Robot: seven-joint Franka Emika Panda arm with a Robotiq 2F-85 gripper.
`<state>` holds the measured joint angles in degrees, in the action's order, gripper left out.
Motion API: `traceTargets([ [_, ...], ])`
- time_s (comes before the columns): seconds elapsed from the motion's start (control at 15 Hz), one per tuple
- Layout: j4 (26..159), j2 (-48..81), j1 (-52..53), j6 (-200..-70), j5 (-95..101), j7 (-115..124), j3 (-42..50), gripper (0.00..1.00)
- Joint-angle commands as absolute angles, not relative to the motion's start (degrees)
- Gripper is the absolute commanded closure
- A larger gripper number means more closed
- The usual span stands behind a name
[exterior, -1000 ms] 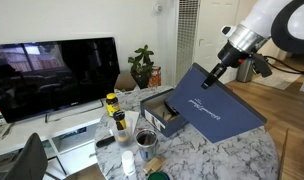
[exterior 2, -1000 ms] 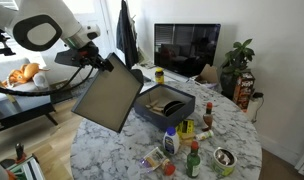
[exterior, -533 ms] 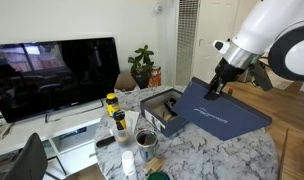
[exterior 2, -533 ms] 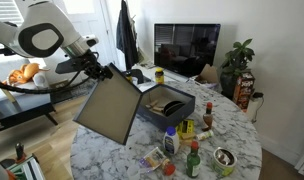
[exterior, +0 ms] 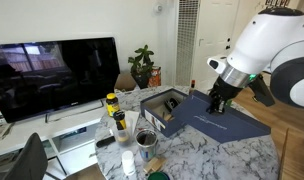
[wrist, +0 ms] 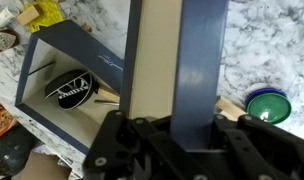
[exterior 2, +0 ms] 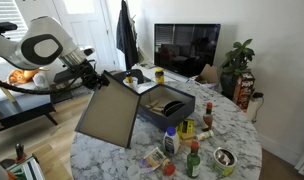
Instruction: Pick up the blue box lid and place it upside down on the table
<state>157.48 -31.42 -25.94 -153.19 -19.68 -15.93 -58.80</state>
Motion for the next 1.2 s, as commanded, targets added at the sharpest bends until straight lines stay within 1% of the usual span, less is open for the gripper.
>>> traceTargets([
  [0.0, 157.47, -31.31, -28.89, -152.34, -17.63, -15.83, -63.42, 1.0],
  [0.33, 157.45, -30.37, -27.43, -150.81, -18.98, -19.54, -62.4, 1.0],
  [0.4, 157.45, -30.48, -27.42, -149.61, -18.83, -19.95, -62.52, 0.96],
  [0.47, 157.44, -30.01, -27.25, -148.97, -18.89, -20.76, -62.64, 0.87],
  [0.53, 157.4, -29.81, -27.19, -148.2, -19.03, -21.35, -62.76, 0.91],
  [0.6, 157.36, -29.59, -27.18, -147.56, -19.07, -21.93, -62.83, 0.86],
  [0.67, 157.36, -29.52, -27.1, -146.88, -19.15, -22.42, -62.87, 0.65],
  [0.73, 157.36, -29.37, -27.19, -146.42, -19.14, -22.9, -62.99, 0.61],
  [0.8, 157.37, -29.17, -27.18, -146.09, -19.21, -23.31, -63.03, 0.6],
  [1.13, 157.4, -28.51, -27.08, -144.7, -19.32, -24.45, -63.06, 0.24],
])
